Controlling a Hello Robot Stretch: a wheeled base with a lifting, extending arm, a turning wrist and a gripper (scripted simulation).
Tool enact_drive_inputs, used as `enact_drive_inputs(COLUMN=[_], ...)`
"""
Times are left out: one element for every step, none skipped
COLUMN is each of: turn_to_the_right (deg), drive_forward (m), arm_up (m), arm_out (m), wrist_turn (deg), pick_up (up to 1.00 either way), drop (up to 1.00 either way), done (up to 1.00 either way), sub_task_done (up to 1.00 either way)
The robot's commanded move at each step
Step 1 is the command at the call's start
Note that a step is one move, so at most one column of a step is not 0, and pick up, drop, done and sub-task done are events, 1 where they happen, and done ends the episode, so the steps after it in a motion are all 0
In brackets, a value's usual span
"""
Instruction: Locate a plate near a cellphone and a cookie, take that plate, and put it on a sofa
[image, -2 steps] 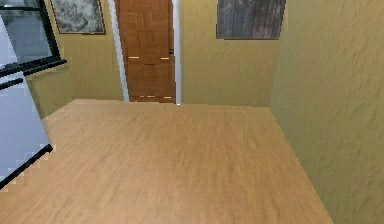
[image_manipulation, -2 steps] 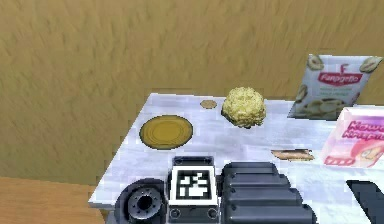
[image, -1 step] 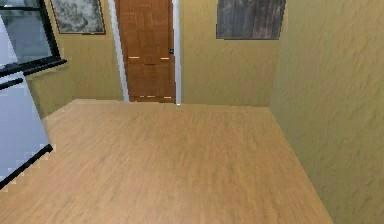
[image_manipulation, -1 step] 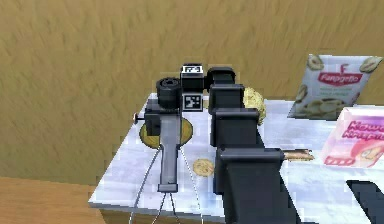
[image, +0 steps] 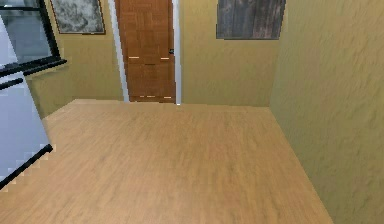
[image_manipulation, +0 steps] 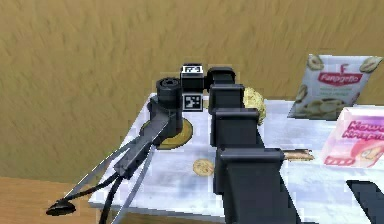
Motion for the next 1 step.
enact_drive_inputs(turn_to_the_right=[0.0], drive_forward=[0.00], arm_up=[0.00], arm_out=[0.00], wrist_turn=[45.0], pick_up=[0.00], drop=[0.00], done=[0.00], sub_task_done=[0.00])
